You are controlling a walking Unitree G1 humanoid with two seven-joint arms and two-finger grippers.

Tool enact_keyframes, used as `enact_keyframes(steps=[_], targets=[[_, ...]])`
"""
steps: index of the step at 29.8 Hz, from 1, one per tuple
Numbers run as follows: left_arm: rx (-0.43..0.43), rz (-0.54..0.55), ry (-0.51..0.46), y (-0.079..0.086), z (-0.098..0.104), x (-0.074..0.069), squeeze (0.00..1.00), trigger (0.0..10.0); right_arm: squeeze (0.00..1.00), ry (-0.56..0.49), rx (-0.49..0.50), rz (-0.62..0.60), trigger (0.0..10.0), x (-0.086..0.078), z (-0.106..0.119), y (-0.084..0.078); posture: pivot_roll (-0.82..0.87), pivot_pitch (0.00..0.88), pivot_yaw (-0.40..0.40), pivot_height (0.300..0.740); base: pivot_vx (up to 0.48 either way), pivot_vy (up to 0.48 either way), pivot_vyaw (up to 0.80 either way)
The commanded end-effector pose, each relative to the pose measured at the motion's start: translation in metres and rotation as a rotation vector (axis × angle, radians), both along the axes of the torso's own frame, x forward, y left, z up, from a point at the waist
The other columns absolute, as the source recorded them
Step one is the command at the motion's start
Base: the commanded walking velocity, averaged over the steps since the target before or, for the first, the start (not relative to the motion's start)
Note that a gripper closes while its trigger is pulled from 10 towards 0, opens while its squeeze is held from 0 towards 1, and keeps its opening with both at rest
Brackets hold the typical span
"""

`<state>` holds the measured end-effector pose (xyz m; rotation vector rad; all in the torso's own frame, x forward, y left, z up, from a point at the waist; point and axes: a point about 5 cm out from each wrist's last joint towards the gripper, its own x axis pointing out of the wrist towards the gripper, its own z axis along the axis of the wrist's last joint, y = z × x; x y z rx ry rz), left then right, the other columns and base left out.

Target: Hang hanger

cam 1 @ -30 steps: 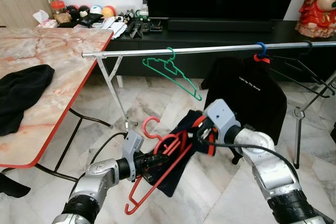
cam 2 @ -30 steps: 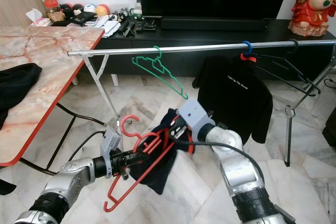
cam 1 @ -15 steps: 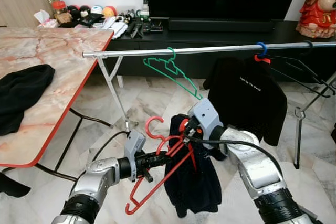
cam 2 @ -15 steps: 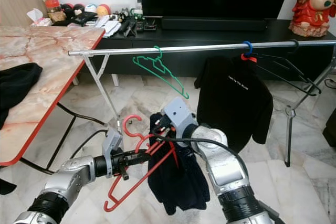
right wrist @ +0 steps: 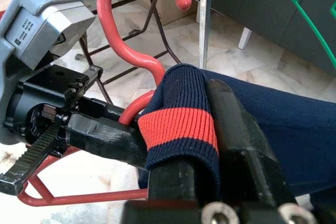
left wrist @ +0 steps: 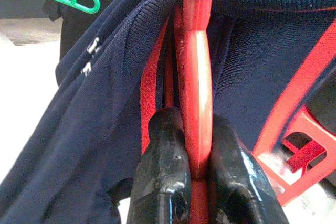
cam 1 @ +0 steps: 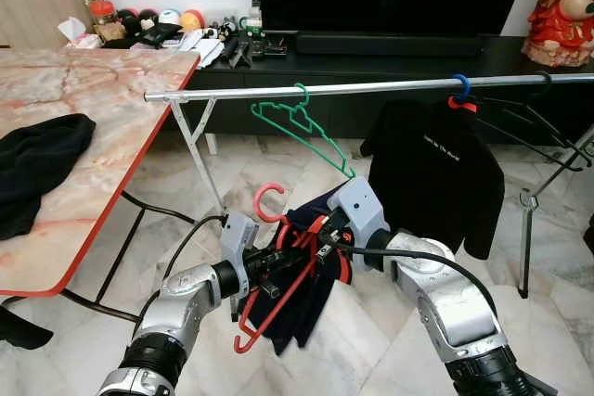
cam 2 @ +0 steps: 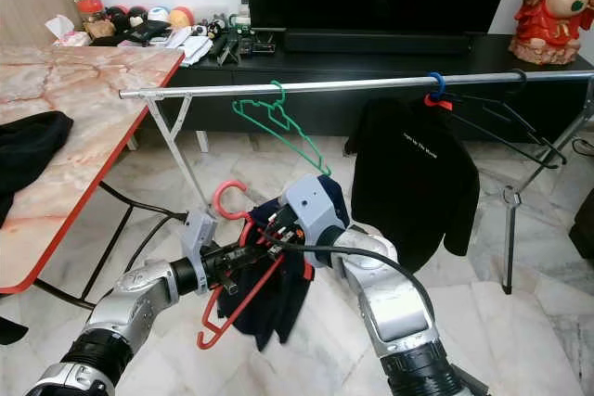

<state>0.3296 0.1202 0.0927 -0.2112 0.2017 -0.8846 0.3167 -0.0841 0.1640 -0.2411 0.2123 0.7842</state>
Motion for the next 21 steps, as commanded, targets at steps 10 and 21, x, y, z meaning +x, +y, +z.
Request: enact_keyframes(steps=[10, 21], targets=[[-0.037, 0.011, -0.023, 0.000, 0.006, 0.003, 0.00, 10.0, 0.89, -0.060, 0.030, -0.051, 10.0, 0.004, 0.018, 0.006, -0.06, 0.054, 0.006, 0.740, 0.000, 0.000, 0.00], [-0.052, -0.006, -0.013, -0.004, 0.005, 0.002, 0.00, 10.0, 0.89, -0.106, -0.006, -0.164, 10.0, 0.008, 0.020, 0.008, -0.07, 0.056, 0.002, 0.740, 0.000, 0.000, 0.00]])
